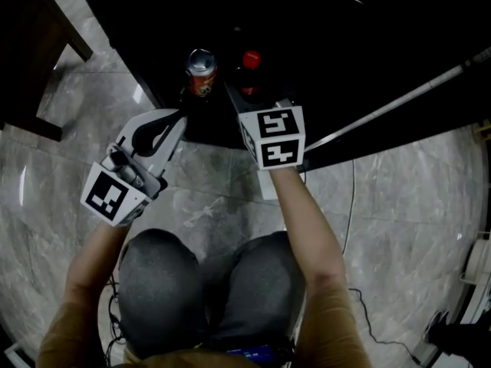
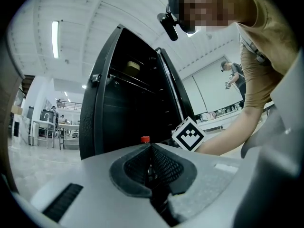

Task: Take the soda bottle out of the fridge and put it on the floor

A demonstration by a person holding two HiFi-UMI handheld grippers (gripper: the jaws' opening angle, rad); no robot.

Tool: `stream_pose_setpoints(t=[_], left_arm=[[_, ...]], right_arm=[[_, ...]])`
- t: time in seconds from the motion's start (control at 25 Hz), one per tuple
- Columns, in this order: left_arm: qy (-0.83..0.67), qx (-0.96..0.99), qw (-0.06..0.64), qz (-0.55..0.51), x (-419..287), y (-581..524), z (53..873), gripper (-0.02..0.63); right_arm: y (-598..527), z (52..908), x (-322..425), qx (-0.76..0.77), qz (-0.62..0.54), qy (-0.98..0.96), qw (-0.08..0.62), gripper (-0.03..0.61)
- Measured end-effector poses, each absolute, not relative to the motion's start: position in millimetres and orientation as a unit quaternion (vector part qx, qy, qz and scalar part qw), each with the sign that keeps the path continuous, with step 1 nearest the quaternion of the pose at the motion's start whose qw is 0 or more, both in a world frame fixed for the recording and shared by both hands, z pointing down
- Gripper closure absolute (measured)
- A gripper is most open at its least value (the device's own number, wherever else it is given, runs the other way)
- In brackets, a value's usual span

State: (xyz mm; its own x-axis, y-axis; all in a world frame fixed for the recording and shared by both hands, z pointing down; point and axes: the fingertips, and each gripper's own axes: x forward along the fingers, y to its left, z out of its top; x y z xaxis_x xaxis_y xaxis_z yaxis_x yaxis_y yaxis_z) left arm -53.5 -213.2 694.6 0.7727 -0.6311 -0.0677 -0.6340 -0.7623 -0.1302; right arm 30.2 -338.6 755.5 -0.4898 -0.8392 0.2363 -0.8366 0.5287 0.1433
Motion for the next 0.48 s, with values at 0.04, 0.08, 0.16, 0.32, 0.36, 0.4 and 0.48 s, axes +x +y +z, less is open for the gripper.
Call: stream_pose_setpoints(t=[0.04,0.08,0.16,0.32,0.36,0.4,0.48], left_arm=[[0.339,-0.938,0.070,0.015,-55,-214,694,0.619],[0.339,-0.938,0.068,0.023,-56,-214,693,0.619],[0.329,-0.941,0.064,0.046,-53,-212,691,0.619],[0.333,-0.941,0.054,0.029,-51,-212,707,0.620],[0.334,-0.941,0.054,0.026,-51,-213,710,0.618],[0.332,-0.941,0.054,0.027,-50,-213,712,0.619],[0.324,-0.944,0.053,0.039,-47,-209,713,0.619]], right_arm=[[-336,754,29,0.482,-0.008,-0.864,0.142,0.289],[-333,753,28,0.478,-0.010,-0.867,0.143,0.290],[-326,752,27,0.468,-0.009,-0.872,0.146,0.290],[-305,751,27,0.449,-0.008,-0.881,0.150,0.288],[-301,751,28,0.444,-0.006,-0.884,0.148,0.289],[-296,752,29,0.439,-0.003,-0.886,0.147,0.290],[-285,755,31,0.428,0.002,-0.892,0.146,0.290]])
